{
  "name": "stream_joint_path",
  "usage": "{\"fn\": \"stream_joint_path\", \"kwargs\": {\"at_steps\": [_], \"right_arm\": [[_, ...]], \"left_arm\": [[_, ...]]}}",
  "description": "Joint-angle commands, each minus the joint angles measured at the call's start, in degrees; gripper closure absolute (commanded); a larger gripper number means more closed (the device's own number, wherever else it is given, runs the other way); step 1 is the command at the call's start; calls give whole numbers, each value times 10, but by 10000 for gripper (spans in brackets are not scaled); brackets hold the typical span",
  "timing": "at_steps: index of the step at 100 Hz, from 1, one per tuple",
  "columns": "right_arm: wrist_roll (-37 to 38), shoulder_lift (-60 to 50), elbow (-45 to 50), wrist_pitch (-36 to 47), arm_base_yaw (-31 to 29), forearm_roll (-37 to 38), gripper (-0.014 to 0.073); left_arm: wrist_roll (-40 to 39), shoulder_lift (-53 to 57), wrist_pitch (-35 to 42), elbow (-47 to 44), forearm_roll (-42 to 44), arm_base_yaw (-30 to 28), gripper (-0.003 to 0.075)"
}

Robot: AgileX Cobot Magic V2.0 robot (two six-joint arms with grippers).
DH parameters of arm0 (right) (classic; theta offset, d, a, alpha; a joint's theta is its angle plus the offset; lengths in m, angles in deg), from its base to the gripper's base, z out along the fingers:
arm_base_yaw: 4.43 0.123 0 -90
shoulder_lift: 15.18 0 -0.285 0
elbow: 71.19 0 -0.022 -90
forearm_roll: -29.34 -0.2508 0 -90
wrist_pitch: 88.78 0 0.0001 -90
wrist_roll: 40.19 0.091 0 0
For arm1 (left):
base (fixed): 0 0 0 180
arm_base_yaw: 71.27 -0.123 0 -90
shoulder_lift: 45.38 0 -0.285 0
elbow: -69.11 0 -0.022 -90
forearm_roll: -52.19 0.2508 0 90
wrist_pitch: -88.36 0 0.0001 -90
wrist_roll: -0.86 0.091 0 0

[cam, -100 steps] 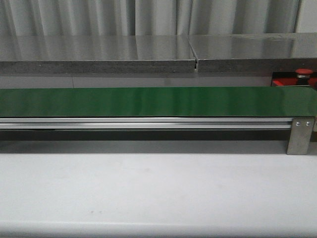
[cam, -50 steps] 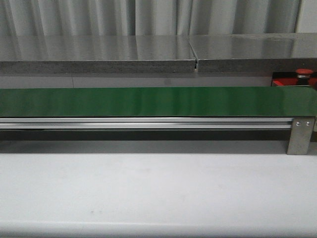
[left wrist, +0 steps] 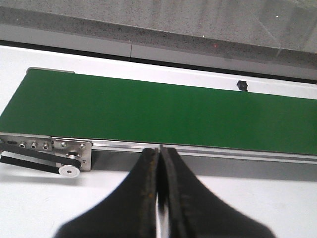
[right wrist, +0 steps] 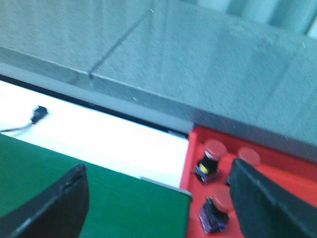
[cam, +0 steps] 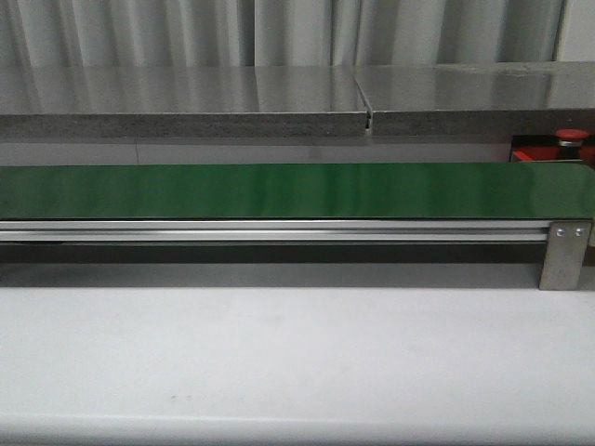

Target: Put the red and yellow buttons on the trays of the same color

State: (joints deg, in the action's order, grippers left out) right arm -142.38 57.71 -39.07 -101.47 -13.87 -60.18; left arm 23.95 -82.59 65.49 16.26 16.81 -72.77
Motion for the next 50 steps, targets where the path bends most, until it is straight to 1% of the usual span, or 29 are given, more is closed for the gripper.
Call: {"fn": "stream_joint_path", "kwargs": {"at_steps": [1,12,17,22,34,50], "right_arm": [[-3,-41,-1,21,33,-10,13],[-3,-80,31,22,61,-10,13],[-1,-104,46,23,67,-22,17],[0,-126,64,21,68,-38,39],[0,-185,102,21,68,-56,153],[0,-263,138,9,68,-59,344]], "left_arm": [[0,-1,33,16,-14,4,741],[0,-1,33,16,-14,4,741],[0,-1,33,16,-14,4,741],[0,-1,33,16,-14,4,741],[0,-1,33,16,-14,4,741],[0,-1,33,16,-14,4,741]]}}
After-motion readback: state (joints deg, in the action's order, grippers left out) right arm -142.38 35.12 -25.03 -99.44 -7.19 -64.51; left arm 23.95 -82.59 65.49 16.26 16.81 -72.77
